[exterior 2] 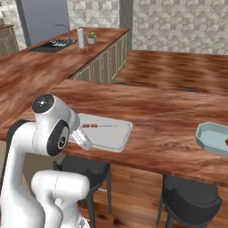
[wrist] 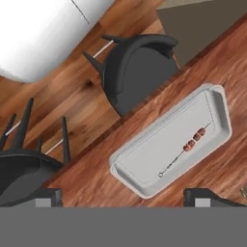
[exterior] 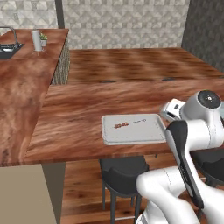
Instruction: Place the cold items (squash and mushroom) from the fridge in one tupperware on the dining counter. Place the warm items (kebab skewer and hot dog) in the stove area in another tupperware.
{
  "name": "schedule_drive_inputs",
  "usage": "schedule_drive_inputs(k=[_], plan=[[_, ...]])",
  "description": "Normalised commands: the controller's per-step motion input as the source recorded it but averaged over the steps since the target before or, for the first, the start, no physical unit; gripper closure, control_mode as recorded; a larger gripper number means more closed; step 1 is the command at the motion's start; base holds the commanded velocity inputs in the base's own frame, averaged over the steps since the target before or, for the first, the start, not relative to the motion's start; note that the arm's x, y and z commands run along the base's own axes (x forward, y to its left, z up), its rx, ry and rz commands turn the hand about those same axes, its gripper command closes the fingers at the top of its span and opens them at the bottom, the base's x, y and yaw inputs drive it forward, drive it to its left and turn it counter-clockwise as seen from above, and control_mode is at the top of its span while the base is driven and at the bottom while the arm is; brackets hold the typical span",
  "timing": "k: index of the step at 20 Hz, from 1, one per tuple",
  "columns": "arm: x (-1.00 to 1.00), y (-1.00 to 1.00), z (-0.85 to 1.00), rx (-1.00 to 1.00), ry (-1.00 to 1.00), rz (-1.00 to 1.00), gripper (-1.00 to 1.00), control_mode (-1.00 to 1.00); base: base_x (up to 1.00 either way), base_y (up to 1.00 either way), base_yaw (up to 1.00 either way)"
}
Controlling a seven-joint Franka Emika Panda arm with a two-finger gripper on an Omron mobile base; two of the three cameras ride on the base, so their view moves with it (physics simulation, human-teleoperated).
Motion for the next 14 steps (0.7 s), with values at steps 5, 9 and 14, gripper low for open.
schedule_drive_inputs(k=[5,9,14], plan=[[0.00,0.00,-0.23,-0.04,0.03,0.06,-1.00,1.00,0.00,0.00,0.10],[0.00,0.00,0.00,0.00,0.00,0.00,-1.00,1.00,-0.07,0.00,0.40],[0.00,0.00,0.00,0.00,0.00,0.00,-1.00,1.00,-0.63,0.00,0.27]])
